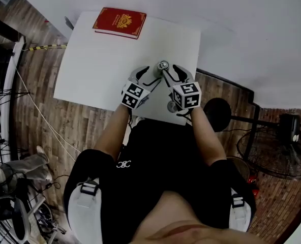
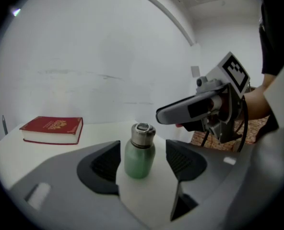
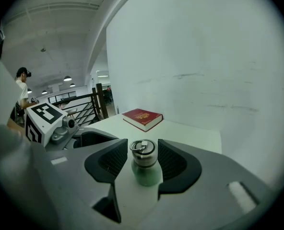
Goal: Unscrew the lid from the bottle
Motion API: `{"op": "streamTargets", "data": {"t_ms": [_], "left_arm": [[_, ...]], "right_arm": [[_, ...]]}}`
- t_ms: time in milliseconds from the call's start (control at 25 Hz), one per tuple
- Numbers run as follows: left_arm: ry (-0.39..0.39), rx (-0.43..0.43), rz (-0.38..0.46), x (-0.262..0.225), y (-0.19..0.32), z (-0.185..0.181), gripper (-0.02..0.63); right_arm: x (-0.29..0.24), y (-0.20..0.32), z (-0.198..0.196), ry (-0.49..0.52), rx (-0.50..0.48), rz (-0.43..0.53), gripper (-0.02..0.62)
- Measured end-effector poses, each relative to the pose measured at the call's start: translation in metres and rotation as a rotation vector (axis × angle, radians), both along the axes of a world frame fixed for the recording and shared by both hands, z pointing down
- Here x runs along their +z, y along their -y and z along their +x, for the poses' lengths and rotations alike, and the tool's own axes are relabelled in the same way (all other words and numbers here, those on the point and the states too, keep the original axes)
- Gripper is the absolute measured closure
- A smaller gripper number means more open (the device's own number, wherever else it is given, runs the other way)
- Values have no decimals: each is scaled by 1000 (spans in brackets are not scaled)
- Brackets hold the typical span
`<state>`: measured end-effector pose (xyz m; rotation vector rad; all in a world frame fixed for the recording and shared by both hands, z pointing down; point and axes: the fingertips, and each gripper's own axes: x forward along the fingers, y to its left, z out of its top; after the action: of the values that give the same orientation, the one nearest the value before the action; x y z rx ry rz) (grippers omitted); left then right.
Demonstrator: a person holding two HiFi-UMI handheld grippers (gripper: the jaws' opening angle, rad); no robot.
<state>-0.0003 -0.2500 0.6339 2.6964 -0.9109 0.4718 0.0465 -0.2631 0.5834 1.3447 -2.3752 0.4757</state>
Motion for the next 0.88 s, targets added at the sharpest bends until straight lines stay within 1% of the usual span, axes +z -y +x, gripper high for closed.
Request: {"op": "streamTargets", "data": {"t_ms": [120,200,400,560,720,800,880], "left_arm": [[1,35,-7,13,5,12,267],[-4,50,-4,20,10,18,264],[-4,76,-6,34,20,29,264],[16,84,7,38,26,31,270],[11,113,25,38,26,29,287],[5,123,27,38,26,28,288],[3,128,29,39,26,28,288]], "right_arm": [[11,1,-5,-54,-4,-9,380],[18,3,-9,-62,-7,-23,366],[34,12,-6,-70,48,-76,353],[36,14,-7,-45,51,-93,356],[36,13,-8,-73,13,-92,367],[36,13,-9,-90,-29,-88,368],[37,13,-9,-100,-96,-95,371]]}}
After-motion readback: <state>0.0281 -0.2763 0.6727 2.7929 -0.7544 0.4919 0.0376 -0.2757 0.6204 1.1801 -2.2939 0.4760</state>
